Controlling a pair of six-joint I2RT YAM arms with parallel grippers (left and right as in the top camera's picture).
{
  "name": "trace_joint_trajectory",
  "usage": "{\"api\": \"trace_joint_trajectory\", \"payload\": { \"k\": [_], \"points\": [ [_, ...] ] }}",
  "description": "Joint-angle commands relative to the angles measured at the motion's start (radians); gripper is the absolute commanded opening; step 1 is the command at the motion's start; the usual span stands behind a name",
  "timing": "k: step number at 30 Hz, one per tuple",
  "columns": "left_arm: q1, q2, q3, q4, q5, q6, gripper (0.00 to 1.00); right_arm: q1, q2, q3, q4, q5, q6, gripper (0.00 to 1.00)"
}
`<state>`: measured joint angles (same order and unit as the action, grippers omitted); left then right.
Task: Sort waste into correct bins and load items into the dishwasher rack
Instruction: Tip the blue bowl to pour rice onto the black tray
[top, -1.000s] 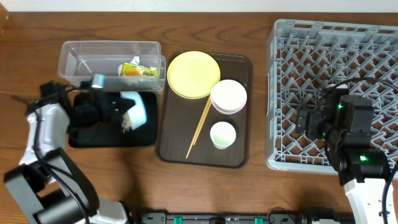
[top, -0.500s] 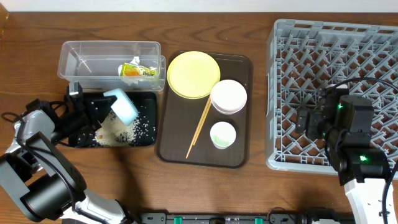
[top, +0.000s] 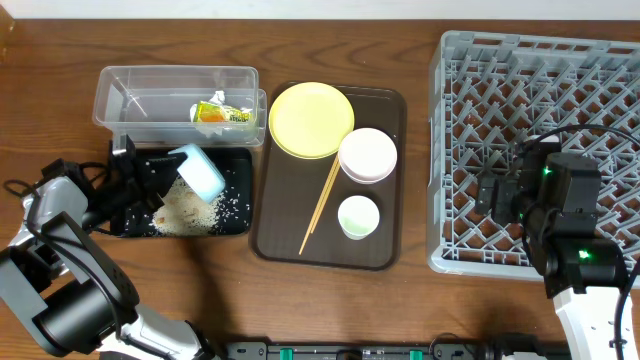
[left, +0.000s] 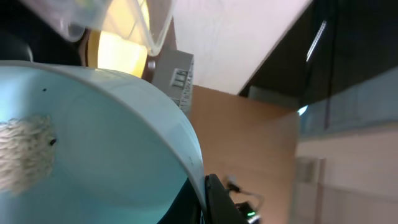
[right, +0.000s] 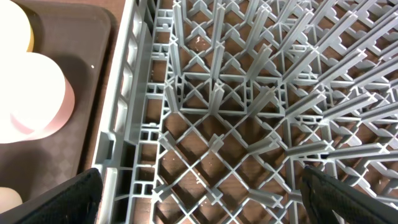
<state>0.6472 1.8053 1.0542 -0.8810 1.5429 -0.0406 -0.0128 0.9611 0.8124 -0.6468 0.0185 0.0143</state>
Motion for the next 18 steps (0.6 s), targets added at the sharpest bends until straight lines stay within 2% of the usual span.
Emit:
{"api": "trace_joint_trajectory", "payload": {
  "k": [1,4,5,7,9,13,17,18],
  "points": [
    [0.004,0.003,-0.005,0.034,-0.044,-0.189,0.06,-0.01,0.0,0.021,0.0,0.0,0.007,0.99],
    [0.004,0.003,-0.005,0.079,-0.238,-0.246,0.06,-0.01,0.0,0.021,-0.001,0.0,0.007,0.99],
    [0.004,0.003,-0.005,0.081,-0.259,-0.253,0.06,-0.01,0.0,0.021,-0.002,0.0,0.007,0.99],
    [0.004,0.003,-0.005,0.112,-0.201,-0.233,0.06,-0.01,0.0,0.021,-0.001,0.0,0.007,0.99],
    [0.002,0.003,-0.005,0.193,0.035,-0.098,0.06,-0.01,0.0,0.021,-0.001,0.0,0.007,0.99],
    [-0.001,-0.004,0.002,0.247,0.006,-0.05,0.06,-0.01,0.0,0.021,0.0,0.0,0.007,0.99],
    [0.0,-0.004,0.002,0.246,-0.127,-0.171,0.06,-0.01,0.0,0.021,-0.001,0.0,0.007,0.99],
    [0.0,-0.004,0.002,0.248,-0.112,-0.178,0.06,-0.01,0.0,0.021,-0.001,0.0,0.007,0.99]
  ]
}}
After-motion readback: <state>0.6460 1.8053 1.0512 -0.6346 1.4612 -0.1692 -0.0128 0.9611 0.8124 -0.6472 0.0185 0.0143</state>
